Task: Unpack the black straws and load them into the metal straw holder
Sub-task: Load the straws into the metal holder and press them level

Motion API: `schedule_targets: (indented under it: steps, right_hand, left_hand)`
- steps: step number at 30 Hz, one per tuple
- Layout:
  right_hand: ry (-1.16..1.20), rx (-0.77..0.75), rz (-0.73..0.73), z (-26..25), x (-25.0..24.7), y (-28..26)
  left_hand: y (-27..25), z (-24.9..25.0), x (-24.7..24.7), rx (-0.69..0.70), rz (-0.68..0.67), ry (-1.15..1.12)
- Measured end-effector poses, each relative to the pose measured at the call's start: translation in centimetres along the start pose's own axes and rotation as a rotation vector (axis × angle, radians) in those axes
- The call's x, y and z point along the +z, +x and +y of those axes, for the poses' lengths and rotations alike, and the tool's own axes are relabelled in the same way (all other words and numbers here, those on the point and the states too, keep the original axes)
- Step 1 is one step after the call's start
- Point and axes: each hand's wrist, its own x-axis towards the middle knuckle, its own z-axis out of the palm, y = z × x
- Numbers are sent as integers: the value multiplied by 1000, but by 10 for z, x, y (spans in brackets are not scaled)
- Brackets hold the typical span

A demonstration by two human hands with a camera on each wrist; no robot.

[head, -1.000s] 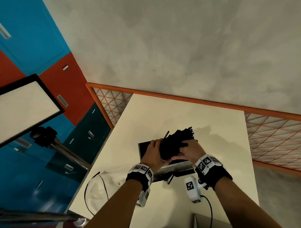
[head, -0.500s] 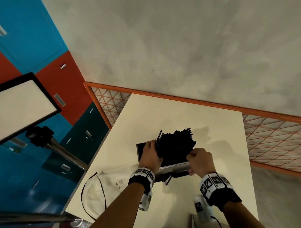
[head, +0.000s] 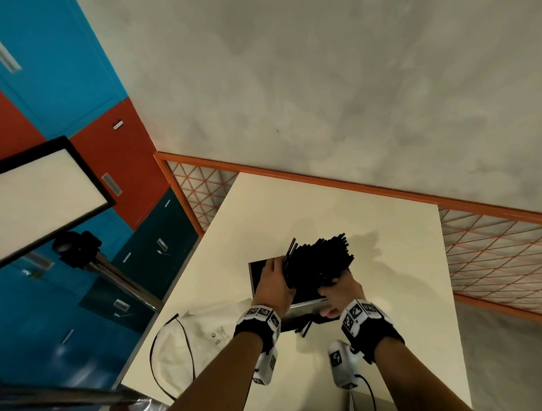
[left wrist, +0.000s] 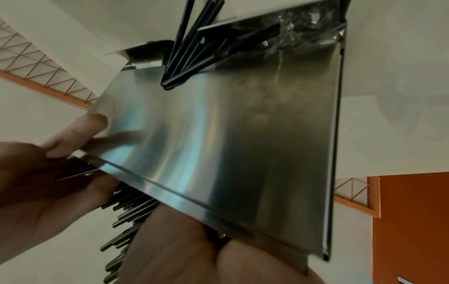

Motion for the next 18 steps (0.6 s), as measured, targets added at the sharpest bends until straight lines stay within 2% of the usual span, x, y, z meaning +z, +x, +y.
schedule_targets:
  steps: [3,10,18]
  right_hand:
    - [16,-4,-23,-4,2,-2]
    - [-16,-65,47,-1,1,3]
    - [-140,-119,94,4,9,12]
  left_hand:
    - [0,0,0,-3,-3,-2]
    - [1,-1,2,1,6,-12]
    - [3,-3,2,-4,-6,-31]
